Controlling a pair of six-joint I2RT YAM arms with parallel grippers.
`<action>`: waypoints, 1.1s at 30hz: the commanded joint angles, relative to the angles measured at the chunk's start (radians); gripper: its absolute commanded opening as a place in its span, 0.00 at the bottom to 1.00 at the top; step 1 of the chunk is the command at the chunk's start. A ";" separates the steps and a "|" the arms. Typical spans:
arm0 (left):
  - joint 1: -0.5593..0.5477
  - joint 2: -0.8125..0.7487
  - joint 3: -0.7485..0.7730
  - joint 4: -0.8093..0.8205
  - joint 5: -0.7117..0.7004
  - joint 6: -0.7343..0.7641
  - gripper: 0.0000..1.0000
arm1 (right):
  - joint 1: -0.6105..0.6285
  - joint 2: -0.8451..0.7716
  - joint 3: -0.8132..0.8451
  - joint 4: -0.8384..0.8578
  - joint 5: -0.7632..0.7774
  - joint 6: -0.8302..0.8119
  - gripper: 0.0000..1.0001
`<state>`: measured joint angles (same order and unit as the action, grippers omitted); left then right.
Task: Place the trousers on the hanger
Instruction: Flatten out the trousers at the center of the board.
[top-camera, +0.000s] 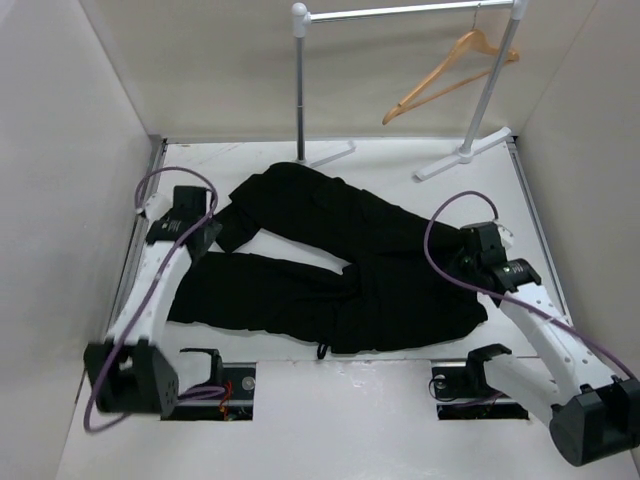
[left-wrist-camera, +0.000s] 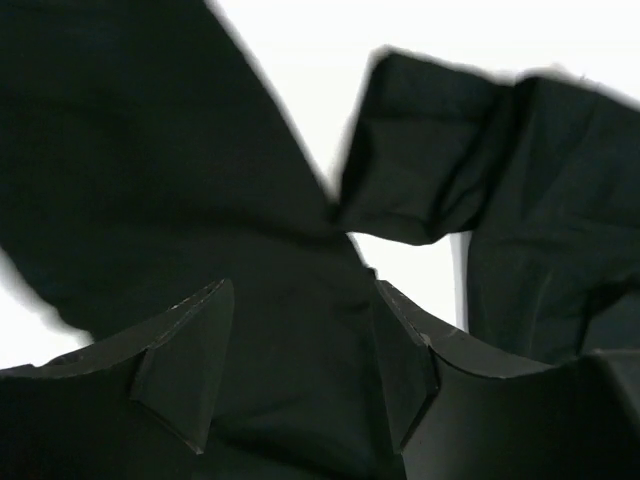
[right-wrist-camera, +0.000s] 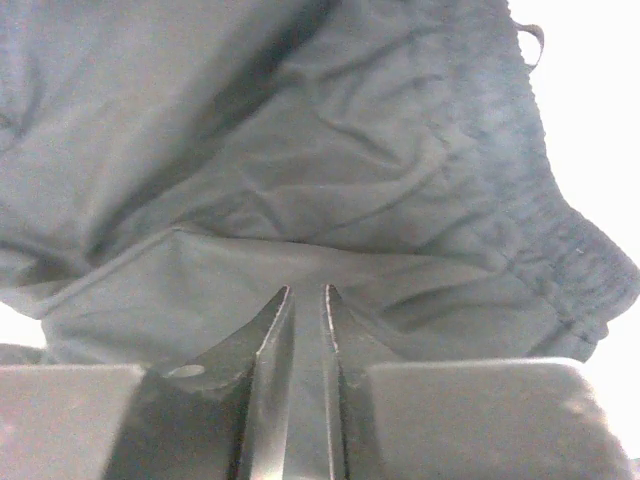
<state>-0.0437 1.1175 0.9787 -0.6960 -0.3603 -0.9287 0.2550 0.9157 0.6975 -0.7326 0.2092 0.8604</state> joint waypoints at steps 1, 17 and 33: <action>-0.005 0.183 0.057 0.154 0.079 -0.027 0.55 | 0.009 0.028 0.089 0.047 -0.056 -0.069 0.20; 0.009 0.769 0.472 0.326 0.204 -0.044 0.54 | 0.250 0.040 -0.006 0.122 -0.065 -0.012 0.38; -0.194 0.394 0.355 0.474 0.086 -0.053 0.02 | 0.238 0.202 -0.010 0.262 -0.074 -0.037 0.50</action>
<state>-0.1219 1.7283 1.3479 -0.2871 -0.1955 -1.0142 0.4980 1.0840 0.6842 -0.5659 0.1413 0.8341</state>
